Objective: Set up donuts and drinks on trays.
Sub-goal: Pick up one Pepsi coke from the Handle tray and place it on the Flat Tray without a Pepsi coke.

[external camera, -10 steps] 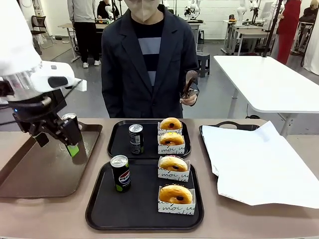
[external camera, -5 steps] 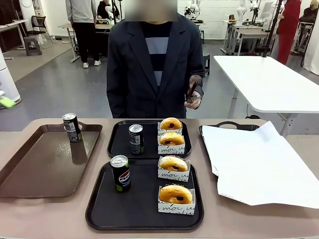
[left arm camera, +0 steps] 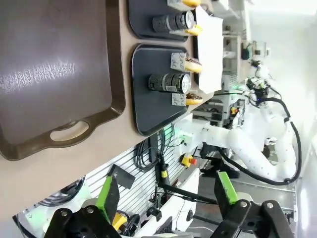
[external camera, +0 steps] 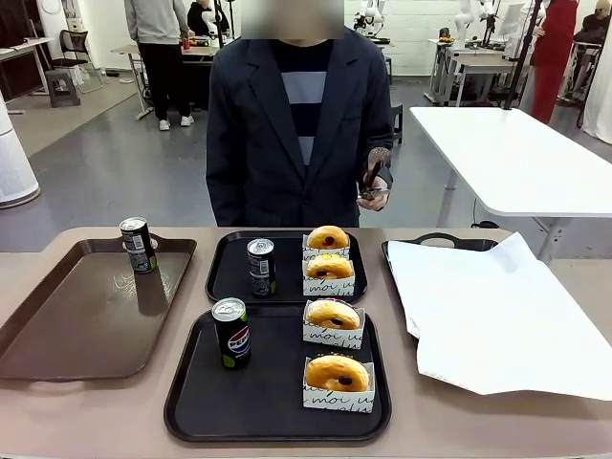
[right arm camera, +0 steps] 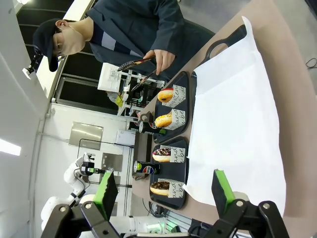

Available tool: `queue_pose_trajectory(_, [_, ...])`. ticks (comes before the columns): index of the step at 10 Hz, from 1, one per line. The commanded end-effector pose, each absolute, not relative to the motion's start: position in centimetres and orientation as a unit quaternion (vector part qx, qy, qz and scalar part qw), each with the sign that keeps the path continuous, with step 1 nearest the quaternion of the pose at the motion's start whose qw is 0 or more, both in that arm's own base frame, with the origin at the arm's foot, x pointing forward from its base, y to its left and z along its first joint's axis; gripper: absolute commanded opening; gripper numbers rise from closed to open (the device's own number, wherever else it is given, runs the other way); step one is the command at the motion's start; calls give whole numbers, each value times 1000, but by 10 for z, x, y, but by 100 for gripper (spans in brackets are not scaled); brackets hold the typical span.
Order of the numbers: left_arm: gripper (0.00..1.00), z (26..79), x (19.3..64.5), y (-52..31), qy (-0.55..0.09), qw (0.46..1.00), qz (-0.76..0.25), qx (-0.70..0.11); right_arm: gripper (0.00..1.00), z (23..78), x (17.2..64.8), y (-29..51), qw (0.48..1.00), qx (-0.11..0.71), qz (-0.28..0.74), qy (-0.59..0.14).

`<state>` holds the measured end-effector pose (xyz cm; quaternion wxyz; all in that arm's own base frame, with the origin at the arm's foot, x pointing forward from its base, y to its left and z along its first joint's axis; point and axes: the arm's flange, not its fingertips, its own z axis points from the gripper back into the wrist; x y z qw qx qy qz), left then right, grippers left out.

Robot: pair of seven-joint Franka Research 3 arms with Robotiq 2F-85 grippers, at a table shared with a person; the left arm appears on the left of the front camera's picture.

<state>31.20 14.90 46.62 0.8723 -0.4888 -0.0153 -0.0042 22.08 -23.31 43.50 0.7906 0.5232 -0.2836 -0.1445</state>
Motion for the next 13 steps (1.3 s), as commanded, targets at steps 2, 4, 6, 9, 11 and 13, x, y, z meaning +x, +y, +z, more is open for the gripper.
queue_pose_trajectory(2, [100, 462, 313, 182, -44, 848, 7, -528, 100, 435, 223, -233, 783, 530, -139, -296])
queue_pose_trajectory(4, [100, 458, 305, 175, -34, 859, 6, -512, 100, 435, 223, -233, 783, 530, -139, -296])
queue_pose_trajectory(6, [100, 458, 305, 175, -34, 859, 6, -512, 100, 435, 223, -233, 783, 530, -139, -296])
queue_pose_trajectory(9, [100, 458, 305, 175, -34, 859, 6, -512, 100, 435, 223, -233, 783, 530, -139, -296])
queue_pose_trajectory(11, [100, 458, 305, 175, -34, 859, 6, -512, 100, 435, 223, -233, 783, 530, -139, -296])
queue_pose_trajectory(13, [100, 458, 305, 175, -34, 859, 6, -512, 100, 435, 223, -233, 783, 530, -139, -296])
